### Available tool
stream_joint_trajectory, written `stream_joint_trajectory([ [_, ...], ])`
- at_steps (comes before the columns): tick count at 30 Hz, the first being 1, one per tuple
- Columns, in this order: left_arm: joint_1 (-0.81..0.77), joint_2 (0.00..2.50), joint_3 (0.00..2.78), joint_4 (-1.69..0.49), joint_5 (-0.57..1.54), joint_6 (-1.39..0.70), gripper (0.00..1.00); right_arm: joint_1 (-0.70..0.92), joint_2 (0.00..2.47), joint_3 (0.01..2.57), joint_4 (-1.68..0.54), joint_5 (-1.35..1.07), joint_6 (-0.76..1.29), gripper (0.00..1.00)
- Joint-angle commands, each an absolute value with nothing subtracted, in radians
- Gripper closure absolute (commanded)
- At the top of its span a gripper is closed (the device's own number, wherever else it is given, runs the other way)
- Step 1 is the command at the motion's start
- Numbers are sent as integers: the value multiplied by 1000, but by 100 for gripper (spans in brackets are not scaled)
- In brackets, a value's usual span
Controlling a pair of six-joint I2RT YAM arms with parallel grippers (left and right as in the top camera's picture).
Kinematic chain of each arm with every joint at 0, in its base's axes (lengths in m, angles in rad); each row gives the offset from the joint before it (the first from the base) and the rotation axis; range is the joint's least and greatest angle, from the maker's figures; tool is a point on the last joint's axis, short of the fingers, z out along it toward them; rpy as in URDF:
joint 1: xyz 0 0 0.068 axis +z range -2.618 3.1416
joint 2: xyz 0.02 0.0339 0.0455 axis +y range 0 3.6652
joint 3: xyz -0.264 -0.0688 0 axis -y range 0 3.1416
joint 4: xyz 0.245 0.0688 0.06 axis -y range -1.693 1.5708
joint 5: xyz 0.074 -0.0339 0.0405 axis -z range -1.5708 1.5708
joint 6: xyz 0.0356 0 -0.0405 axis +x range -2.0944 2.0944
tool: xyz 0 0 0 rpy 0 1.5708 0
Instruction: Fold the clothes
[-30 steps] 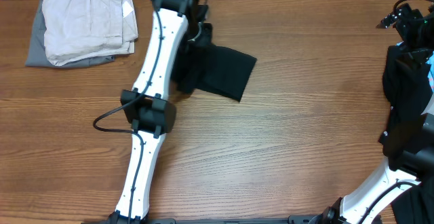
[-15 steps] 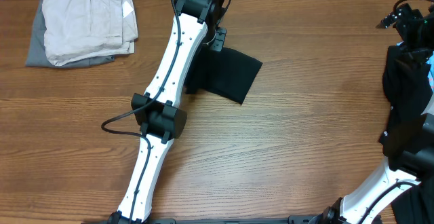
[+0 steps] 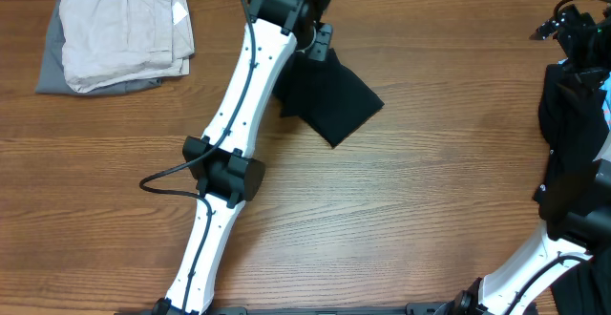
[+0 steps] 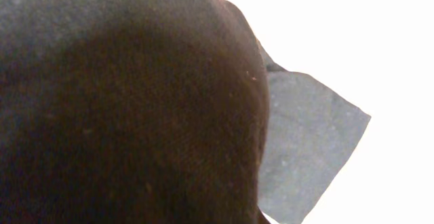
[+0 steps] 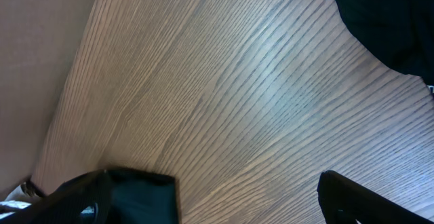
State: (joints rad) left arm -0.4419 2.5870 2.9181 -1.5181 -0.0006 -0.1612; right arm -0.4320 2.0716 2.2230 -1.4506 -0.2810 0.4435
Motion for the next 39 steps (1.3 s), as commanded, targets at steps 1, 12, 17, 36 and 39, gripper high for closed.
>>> stream_joint_trajectory([
  [1,-489,2559,2871,-1494,38,-180,92,-433,2065,2230,-1446,-278,433,0],
  [12,-585,2560,2696,-1400,82,-154,89,-433,2065,2230,-1446,-278,433,0],
  [17,-609,2560,2650,-1397,83,-162,87,-433,2065,2230,-1446,-278,433,0],
  [36,-670,2545,2558,-1484,507,-96,55,-433,2065,2230,-1446,-278,433,0],
  [39,-670,2517,2575,-1492,534,-59,53,-433,2065,2230,-1446,-278,433,0],
])
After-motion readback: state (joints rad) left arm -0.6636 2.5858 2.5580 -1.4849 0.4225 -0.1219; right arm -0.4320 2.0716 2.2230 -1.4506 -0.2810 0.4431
